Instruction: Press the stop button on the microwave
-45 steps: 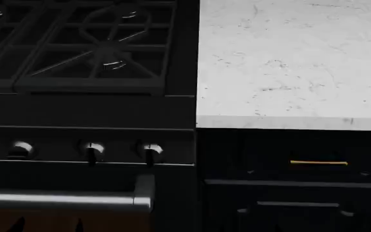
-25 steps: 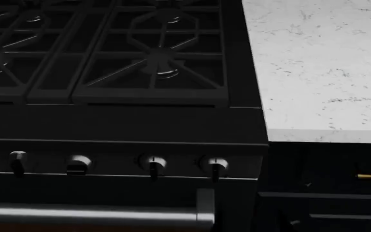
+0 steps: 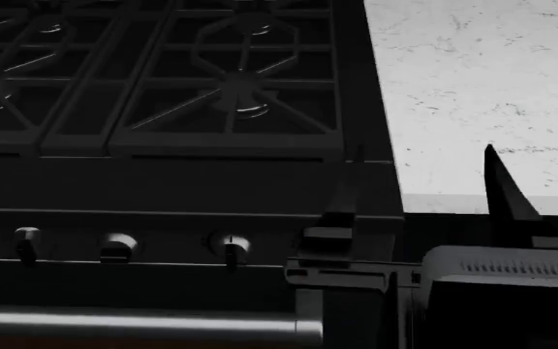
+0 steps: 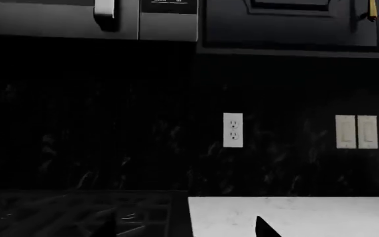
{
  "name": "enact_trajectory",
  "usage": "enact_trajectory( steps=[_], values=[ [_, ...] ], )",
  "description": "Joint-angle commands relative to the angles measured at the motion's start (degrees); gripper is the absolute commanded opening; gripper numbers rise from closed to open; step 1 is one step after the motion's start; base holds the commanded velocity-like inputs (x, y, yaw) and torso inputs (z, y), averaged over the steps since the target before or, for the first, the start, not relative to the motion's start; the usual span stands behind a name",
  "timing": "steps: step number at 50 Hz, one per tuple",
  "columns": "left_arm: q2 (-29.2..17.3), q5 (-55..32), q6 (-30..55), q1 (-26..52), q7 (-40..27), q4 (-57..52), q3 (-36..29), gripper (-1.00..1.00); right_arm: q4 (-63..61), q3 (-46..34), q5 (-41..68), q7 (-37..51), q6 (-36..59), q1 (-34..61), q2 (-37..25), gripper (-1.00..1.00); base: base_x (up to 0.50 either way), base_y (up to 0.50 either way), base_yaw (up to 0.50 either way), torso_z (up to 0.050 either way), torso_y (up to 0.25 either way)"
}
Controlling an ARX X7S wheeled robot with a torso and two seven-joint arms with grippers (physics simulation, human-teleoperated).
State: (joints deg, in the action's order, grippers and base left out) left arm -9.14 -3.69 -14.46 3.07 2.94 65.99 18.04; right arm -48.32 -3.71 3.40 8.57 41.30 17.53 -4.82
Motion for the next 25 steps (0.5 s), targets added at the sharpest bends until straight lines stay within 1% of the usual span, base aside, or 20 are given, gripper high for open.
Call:
enact_trajectory(
  steps=[1,3,7,14,17,20,25],
  values=[
    [-0.73,1.86,2.39,-1.14,2.08,9.01,6.31,1.0,-11.55,1.5,2.21,1.35,17.09,14.08,-0.84,1.0,0.0,0.0,0.0,0.0,0.0],
    [-0.73,1.86,2.39,-1.14,2.08,9.01,6.31,1.0,-11.63,2.31,3.77,2.5,19.38,17.37,-1.19,1.0,0.0,0.0,0.0,0.0,0.0],
    [-0.73,1.86,2.39,-1.14,2.08,9.01,6.31,1.0,-11.17,2.58,5.7,4.05,21.63,20.57,-1.86,1.0,0.0,0.0,0.0,0.0,0.0],
    [-0.73,1.86,2.39,-1.14,2.08,9.01,6.31,1.0,-5.51,1.03,5.39,5.0,23.11,28.4,-2.3,1.0,0.0,0.0,0.0,0.0,0.0],
    [-0.73,1.86,2.39,-1.14,2.08,9.01,6.31,1.0,-2.95,0.78,5.82,5.02,25.67,33.39,-1.9,1.0,0.0,0.0,0.0,0.0,0.0],
    [-0.73,1.86,2.39,-1.14,2.08,9.01,6.31,1.0,-0.01,-0.25,5.7,5.41,28.47,40.39,-1.84,1.0,0.0,0.0,0.0,0.0,0.0],
    [-0.73,1.86,2.39,-1.14,2.08,9.01,6.31,1.0,8.16,-2.01,6.02,5.07,29.35,47.91,-1.01,1.0,0.0,0.0,0.0,0.0,0.0]
  ],
)
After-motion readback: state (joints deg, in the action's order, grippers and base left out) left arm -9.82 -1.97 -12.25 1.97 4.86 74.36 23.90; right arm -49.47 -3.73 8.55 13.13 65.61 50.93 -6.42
